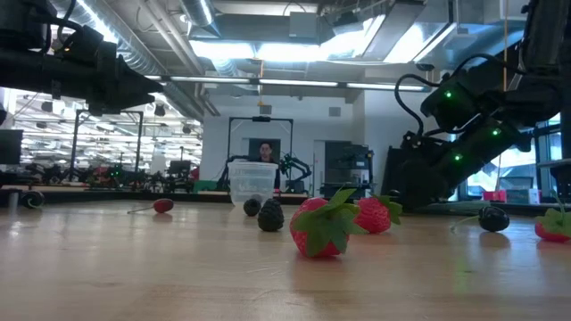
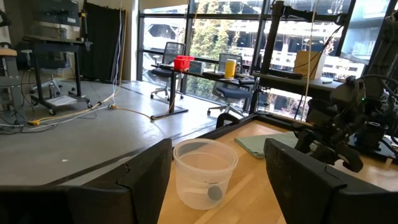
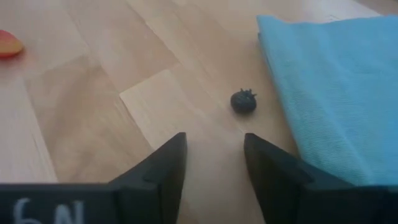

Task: Pick and placing Produce into tupperware
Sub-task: Put the top blueberry into the transparent container

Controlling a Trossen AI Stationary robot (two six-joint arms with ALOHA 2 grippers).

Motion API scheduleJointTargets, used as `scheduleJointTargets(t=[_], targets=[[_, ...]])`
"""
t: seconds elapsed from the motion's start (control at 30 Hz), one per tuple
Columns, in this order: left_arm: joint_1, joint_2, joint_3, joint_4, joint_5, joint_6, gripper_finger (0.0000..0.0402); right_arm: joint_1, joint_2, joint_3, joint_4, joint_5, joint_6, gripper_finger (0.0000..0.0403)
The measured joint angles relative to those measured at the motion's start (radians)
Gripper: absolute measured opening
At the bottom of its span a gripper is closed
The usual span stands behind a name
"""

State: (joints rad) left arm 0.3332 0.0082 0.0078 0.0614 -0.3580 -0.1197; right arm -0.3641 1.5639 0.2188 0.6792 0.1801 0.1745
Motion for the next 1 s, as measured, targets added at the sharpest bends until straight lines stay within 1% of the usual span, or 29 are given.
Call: scheduleJointTargets(t=[0.17, 0.3, 0.67, 0.8, 1.0], targets=[[0.0, 0.0, 0.0, 0.0, 0.0, 0.0, 0.0247, 0.0, 0.0, 0.0, 0.0, -0.006, 0.003, 0.0223], [0.0, 0.0, 0.0, 0.0, 0.0, 0.0, 0.0247, 0.0, 0.0, 0.0, 0.003, -0.004, -0.001, 0.0247], [0.0, 0.0, 0.0, 0.0, 0.0, 0.0, 0.0247, -0.005, 0.001, 0.0, 0.018, 0.017, -0.024, 0.0252], [0.0, 0.0, 0.0, 0.0, 0.0, 0.0, 0.0247, -0.007, 0.001, 0.023, 0.015, 0.016, -0.027, 0.0252], [0.0, 0.0, 0.0, 0.0, 0.0, 0.0, 0.0247, -0.007, 0.001, 0.077, -0.088, 0.015, -0.067, 0.0252]])
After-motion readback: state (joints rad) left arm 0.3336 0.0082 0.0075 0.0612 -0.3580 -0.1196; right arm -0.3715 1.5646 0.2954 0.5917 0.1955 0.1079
